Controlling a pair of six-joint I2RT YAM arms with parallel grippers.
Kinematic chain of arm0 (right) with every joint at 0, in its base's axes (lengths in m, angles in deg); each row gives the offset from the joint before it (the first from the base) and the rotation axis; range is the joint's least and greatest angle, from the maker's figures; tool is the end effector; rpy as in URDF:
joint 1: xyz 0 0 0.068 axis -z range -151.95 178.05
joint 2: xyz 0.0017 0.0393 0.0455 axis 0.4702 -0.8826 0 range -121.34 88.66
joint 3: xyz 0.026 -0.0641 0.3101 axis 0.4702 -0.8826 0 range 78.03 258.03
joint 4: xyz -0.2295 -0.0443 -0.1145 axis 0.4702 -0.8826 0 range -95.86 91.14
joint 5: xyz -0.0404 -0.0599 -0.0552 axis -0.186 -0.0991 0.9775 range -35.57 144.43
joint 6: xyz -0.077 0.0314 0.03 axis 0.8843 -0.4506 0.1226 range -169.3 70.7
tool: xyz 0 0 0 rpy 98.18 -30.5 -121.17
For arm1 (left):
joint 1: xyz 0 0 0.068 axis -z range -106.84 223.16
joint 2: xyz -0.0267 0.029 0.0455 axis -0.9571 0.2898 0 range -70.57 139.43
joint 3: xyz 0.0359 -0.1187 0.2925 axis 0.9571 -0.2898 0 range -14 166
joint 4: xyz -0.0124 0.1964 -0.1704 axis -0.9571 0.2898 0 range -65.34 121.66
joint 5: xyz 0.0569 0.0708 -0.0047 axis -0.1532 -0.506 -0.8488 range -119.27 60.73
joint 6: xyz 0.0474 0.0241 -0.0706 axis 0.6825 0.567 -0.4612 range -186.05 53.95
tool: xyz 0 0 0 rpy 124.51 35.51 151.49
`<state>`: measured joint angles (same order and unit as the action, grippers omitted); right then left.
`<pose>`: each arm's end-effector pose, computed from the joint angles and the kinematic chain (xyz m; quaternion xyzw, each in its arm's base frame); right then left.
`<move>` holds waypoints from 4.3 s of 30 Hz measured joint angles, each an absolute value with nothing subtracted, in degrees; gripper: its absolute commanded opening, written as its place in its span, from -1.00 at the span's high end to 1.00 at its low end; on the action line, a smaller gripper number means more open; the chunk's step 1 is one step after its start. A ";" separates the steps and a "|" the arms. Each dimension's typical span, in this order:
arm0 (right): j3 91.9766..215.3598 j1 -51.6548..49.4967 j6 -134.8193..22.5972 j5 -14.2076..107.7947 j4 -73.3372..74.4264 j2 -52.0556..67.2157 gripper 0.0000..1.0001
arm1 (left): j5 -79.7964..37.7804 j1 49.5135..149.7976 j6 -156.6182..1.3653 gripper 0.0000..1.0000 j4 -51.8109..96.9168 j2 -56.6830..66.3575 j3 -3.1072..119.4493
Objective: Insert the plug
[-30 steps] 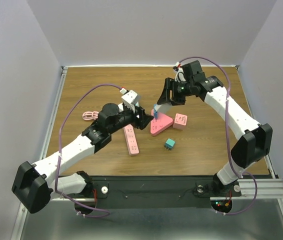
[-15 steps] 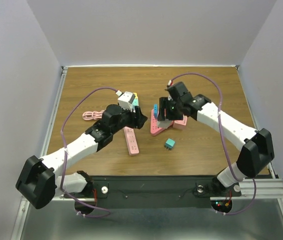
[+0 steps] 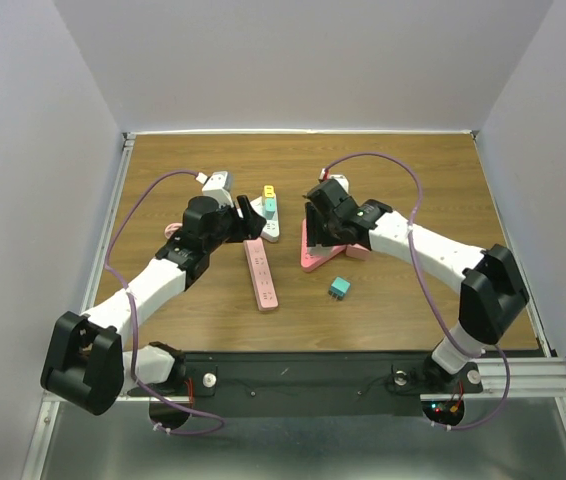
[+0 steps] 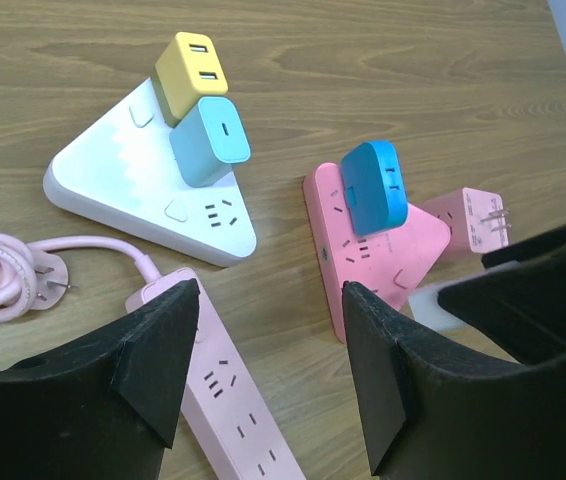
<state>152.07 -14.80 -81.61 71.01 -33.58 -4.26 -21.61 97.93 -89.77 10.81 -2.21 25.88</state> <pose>0.2898 0.2382 0.2810 -0.0415 0.9402 0.0799 0.3284 0.2639 -0.1333 0.3000 0.0481 0.7893 -0.2987 0.5344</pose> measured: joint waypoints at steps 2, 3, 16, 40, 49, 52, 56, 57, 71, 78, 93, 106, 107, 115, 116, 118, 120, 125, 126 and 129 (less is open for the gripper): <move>152.60 -14.78 -81.24 72.00 -33.23 -5.84 0.99 | -21.11 97.80 -89.79 -0.40 10.79 -2.19 25.88; 152.69 -14.78 -81.17 72.22 -33.08 -6.34 0.99 | -20.87 97.80 -89.84 -0.40 10.79 -2.15 25.88; 152.73 -14.89 -80.37 74.71 -32.77 -8.33 0.99 | -19.51 97.43 -89.97 -0.40 10.74 -1.77 25.88; 152.77 -17.82 -78.92 80.08 -32.25 -10.41 0.99 | -18.79 97.43 -89.95 -0.40 10.59 -1.69 25.86; 152.77 -18.19 -78.57 80.87 -32.22 -10.43 0.99 | -18.42 97.43 -89.95 -0.39 10.22 -1.69 25.86; 152.77 -18.34 -78.40 80.85 -32.05 -10.49 0.99 | -18.31 97.43 -89.95 -0.39 10.09 -1.69 25.86; 152.77 -18.98 -78.22 81.05 -31.59 -10.86 0.99 | -18.07 97.43 -89.95 -0.39 9.89 -1.69 25.86; 152.77 -19.22 -78.22 81.07 -31.39 -10.97 0.99 | -18.05 97.43 -89.95 -0.39 9.89 -1.69 25.86; 152.77 -20.05 -77.13 85.33 -31.35 -11.24 0.99 | -17.26 97.43 -89.93 -0.39 9.83 -1.69 25.75; 152.77 -20.05 -76.69 85.46 -31.39 -11.26 0.99 | -17.08 97.43 -89.93 -0.39 9.76 -1.69 25.70; 152.07 -22.30 -73.85 88.54 -29.86 -12.20 0.99 | -17.02 97.43 -89.90 -0.39 9.30 -1.69 24.92; 151.35 -24.24 -73.07 91.73 -28.40 -12.72 0.99 | -17.02 97.43 -89.88 -0.39 9.24 -1.69 24.92; 151.35 -24.33 -73.07 91.78 -28.33 -12.77 0.99 | -17.02 97.43 -89.86 -0.39 9.24 -1.69 24.92; 151.20 -24.81 -73.11 92.39 -27.22 -14.56 0.99 | -17.04 97.43 -89.64 -0.39 9.24 -1.69 24.92; 151.20 -24.83 -73.09 92.54 -27.02 -14.62 0.99 | -17.04 97.43 -89.64 -0.39 9.24 -1.69 24.92; 150.76 -24.88 -73.20 92.74 -26.61 -14.47 0.99 | -17.04 97.43 -89.64 -0.39 9.24 -1.69 24.92; 149.82 -24.92 -73.55 92.87 -25.95 -13.84 0.99 | -17.06 97.43 -89.58 -0.39 9.24 -1.71 24.92; 147.64 -24.92 -74.71 92.96 -24.29 -12.50 0.99 | -17.06 97.43 -89.51 -0.39 9.21 -1.71 24.92; 147.48 -24.92 -74.79 93.00 -24.09 -12.50 0.99 | -17.04 97.43 -89.51 -0.39 9.21 -1.71 24.92; 146.39 -24.92 -75.16 93.18 -22.89 -12.26 0.99 | -17.11 97.43 -89.47 -0.39 9.21 -1.71 24.92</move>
